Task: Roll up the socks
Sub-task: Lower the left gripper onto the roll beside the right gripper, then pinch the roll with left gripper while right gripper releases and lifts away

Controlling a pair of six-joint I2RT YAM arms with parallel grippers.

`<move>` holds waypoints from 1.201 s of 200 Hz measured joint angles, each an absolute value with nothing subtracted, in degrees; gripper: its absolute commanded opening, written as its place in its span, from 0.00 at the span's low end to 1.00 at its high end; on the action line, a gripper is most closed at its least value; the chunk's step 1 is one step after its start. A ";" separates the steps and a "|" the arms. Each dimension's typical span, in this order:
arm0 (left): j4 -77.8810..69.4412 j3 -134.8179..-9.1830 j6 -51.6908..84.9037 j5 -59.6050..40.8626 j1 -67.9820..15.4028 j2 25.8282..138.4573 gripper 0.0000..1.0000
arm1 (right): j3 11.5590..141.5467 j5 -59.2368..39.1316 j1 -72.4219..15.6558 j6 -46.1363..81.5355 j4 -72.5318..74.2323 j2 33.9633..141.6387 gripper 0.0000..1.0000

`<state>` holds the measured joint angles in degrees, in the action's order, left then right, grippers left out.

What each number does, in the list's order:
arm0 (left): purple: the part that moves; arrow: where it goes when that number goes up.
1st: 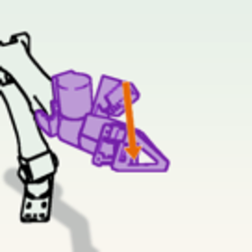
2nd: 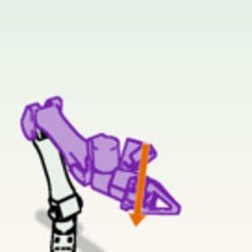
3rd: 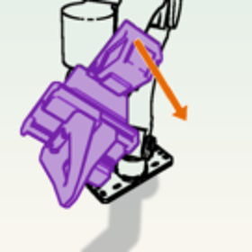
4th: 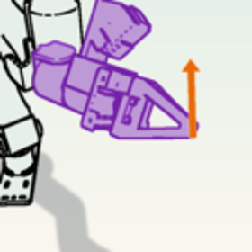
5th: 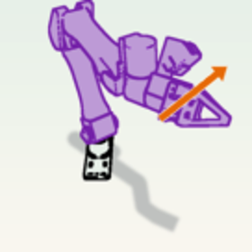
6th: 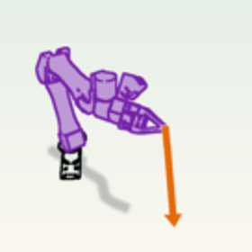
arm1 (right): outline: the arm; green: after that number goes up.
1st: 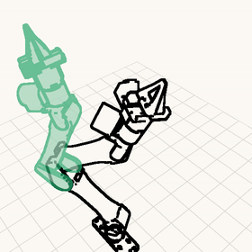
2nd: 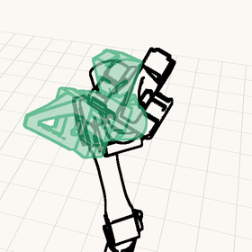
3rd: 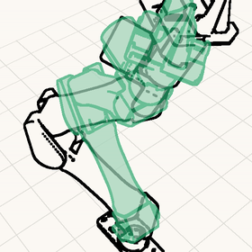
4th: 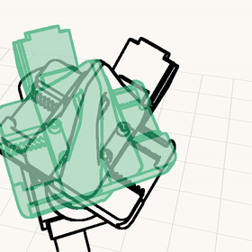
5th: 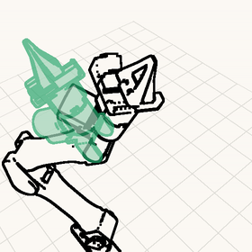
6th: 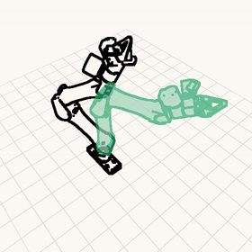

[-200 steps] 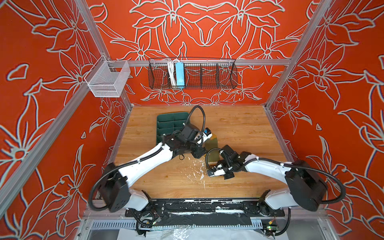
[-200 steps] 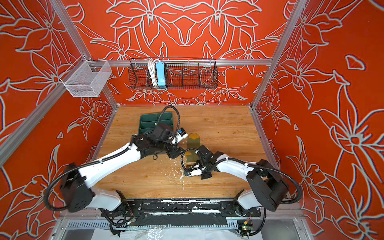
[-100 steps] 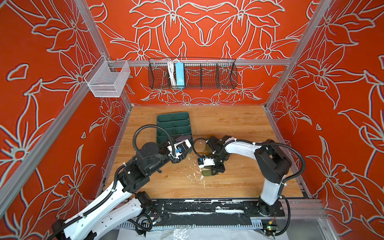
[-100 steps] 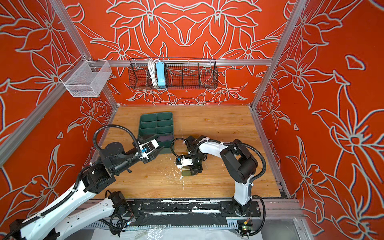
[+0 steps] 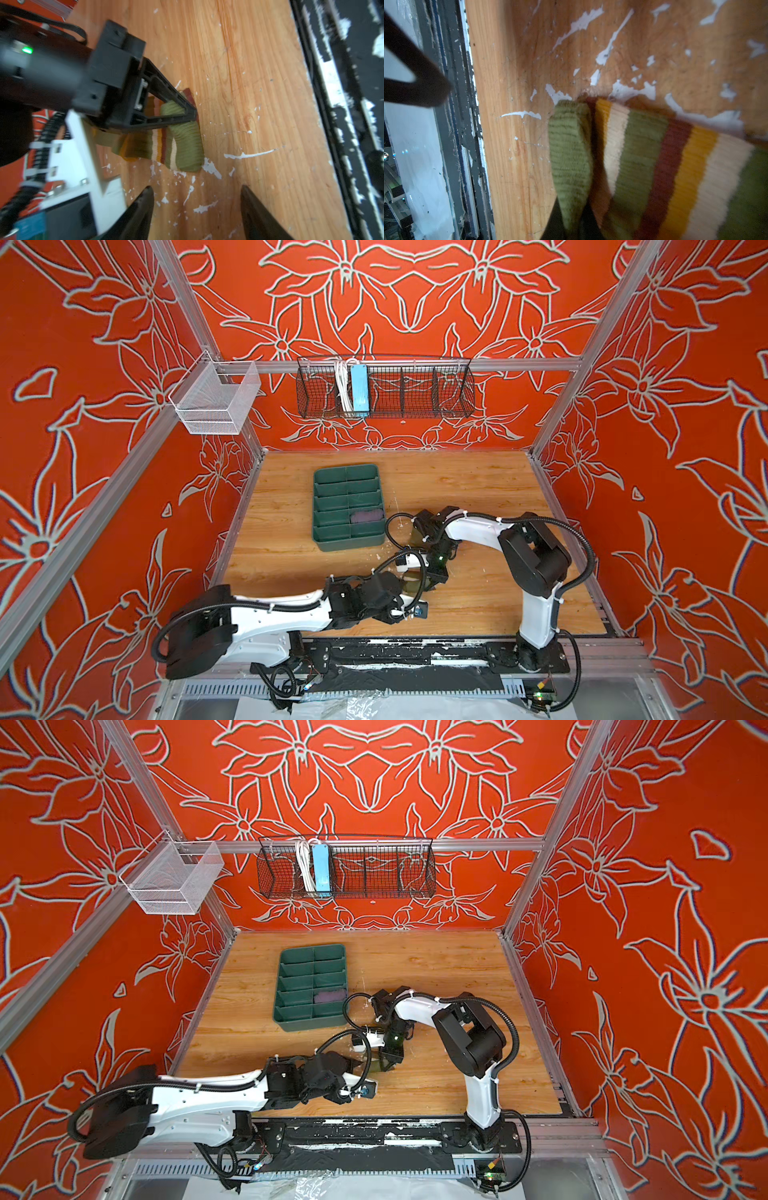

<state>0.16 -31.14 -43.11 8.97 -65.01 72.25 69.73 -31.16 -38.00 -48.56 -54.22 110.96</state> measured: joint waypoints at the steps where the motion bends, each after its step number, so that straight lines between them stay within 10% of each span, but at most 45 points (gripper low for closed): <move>1: 0.01 -31.16 -42.94 9.10 -65.04 72.62 0.65 | 69.73 -31.16 -38.00 -48.56 -54.22 110.96 0.00; 70: -11.42 -34.54 -33.69 16.38 -65.25 88.47 0.58 | 69.14 -31.42 -37.87 -47.94 -53.54 110.59 0.00; 148: -12.78 -38.94 -29.26 18.20 -65.73 95.20 0.10 | 67.16 -31.22 -37.28 -46.30 -51.37 108.79 0.00; 189: -6.66 -42.11 -28.38 16.73 -65.71 95.15 0.08 | 61.78 -24.91 -36.82 -44.21 -45.47 101.38 0.39; 240: 1.37 -44.56 -27.40 14.48 -65.58 94.13 0.07 | 50.43 -15.09 -24.14 -30.89 -33.56 77.58 0.51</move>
